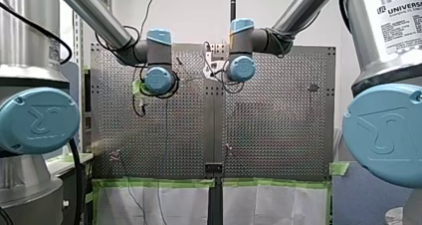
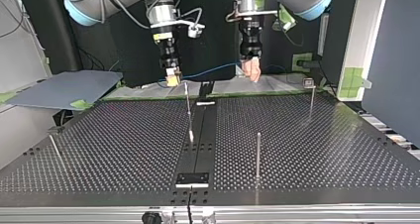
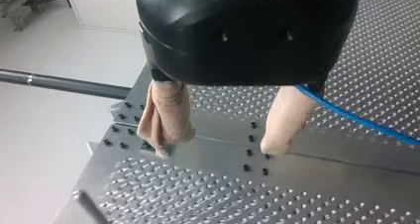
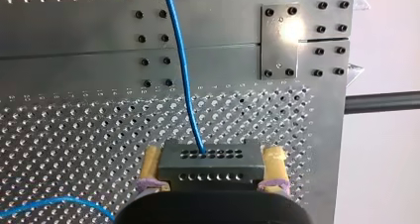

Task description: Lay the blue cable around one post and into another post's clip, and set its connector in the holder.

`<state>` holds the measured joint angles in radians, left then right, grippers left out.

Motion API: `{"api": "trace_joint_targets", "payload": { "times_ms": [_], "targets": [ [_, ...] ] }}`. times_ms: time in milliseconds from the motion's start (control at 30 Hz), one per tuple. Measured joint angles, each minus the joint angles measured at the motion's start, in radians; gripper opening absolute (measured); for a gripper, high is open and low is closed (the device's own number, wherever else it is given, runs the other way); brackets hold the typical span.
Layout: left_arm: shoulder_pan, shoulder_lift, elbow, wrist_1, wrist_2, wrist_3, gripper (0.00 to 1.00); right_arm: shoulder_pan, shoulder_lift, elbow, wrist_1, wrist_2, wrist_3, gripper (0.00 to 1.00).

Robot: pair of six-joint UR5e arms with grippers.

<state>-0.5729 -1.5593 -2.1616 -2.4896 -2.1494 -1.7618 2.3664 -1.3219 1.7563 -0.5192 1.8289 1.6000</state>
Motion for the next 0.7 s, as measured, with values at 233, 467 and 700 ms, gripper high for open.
{"api": "trace_joint_targets", "payload": {
  "times_ms": [233, 467, 700],
  "targets": [
    [0.018, 0.040, 0.037, -0.065, 0.001, -0.003, 1.00, 0.002, -0.001, -0.016, 0.033, -0.006, -0.009, 0.16],
    [0.042, 0.084, 0.084, -0.118, -0.004, 0.000, 1.00, 0.010, -0.002, -0.051, 0.074, -0.010, -0.041, 0.16],
    [0.083, 0.121, 0.098, -0.152, -0.001, 0.002, 1.00, 0.020, -0.002, -0.108, 0.128, -0.018, -0.068, 0.16]
  ]
}}
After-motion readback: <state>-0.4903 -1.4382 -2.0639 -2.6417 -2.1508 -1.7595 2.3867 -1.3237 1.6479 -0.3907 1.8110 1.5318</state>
